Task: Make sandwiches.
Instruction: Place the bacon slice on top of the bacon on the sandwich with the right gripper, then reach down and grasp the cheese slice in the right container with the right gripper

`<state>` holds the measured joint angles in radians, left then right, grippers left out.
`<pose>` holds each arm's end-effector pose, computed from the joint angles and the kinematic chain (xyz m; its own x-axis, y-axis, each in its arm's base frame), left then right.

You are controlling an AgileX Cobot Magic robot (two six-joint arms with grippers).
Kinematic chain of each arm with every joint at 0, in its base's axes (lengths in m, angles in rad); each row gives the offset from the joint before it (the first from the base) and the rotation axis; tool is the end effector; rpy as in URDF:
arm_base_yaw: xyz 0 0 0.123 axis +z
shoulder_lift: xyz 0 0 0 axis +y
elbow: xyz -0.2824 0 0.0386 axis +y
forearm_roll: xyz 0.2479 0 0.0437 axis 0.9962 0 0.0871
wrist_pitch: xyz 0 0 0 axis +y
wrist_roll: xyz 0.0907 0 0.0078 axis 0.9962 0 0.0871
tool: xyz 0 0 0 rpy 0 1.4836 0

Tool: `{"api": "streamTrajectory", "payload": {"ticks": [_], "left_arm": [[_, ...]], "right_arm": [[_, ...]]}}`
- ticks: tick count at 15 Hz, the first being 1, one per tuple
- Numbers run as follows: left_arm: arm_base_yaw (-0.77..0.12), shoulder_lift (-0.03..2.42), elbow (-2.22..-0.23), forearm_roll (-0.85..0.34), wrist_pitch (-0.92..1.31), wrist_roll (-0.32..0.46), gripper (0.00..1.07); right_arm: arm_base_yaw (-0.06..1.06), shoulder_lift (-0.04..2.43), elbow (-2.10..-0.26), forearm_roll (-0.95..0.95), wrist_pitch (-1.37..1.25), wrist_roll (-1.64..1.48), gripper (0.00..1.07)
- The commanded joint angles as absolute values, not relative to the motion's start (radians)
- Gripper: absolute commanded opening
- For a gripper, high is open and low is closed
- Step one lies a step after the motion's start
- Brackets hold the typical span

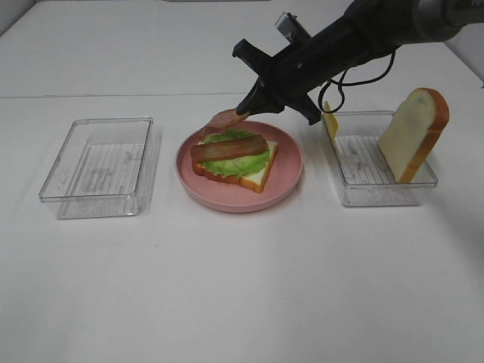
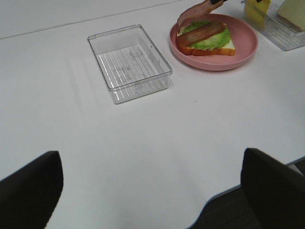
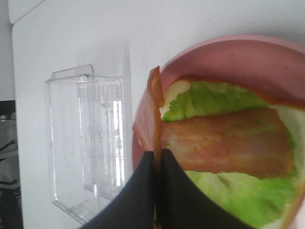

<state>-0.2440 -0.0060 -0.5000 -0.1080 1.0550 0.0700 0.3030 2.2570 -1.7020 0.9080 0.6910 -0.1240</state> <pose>-0.0077 -0.0069 0.2780 -0.4248 0.1228 -0.8969 0.3292 0.9439 -0.0267 0.4530 0.1896 0.1600 -0.9404 0.2578 -0.2218 0.0396 0.7309 0.6814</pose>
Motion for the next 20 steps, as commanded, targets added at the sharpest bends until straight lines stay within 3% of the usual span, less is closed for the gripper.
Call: {"api": "streamTrajectory", "payload": {"ticks": [1,3,5,10,15,20], "left_arm": [[-0.245,-0.025,-0.498,-0.105,1.045,0.062,0.96],[-0.245,-0.025,-0.498,-0.105,1.045,0.062,0.96],[-0.245,-0.025,-0.498,-0.105,1.045,0.062,0.96],[-0.245,-0.025,-0.498,-0.105,1.045,0.062,0.96],[-0.245,-0.025,-0.498,-0.105,1.045,0.062,0.96],[-0.245,-0.025,-0.498,-0.105,1.045,0.062,0.96]], "right_arm": [[0.302,2.233,-1.705,0.816,0.713,-0.054,0.0],[0.302,2.233,-1.705,0.815,0.74,-0.054,0.04],[0.302,2.233,-1.705,0.806,0.753,-0.037,0.17],[0.302,2.231,-1.707,0.791,0.822,-0.026,0.67],[0.302,2.168,-1.707,0.72,0.895,-0.07,0.7],[0.302,2.045,-1.785,0.419,1.064,0.034,0.7]]}}
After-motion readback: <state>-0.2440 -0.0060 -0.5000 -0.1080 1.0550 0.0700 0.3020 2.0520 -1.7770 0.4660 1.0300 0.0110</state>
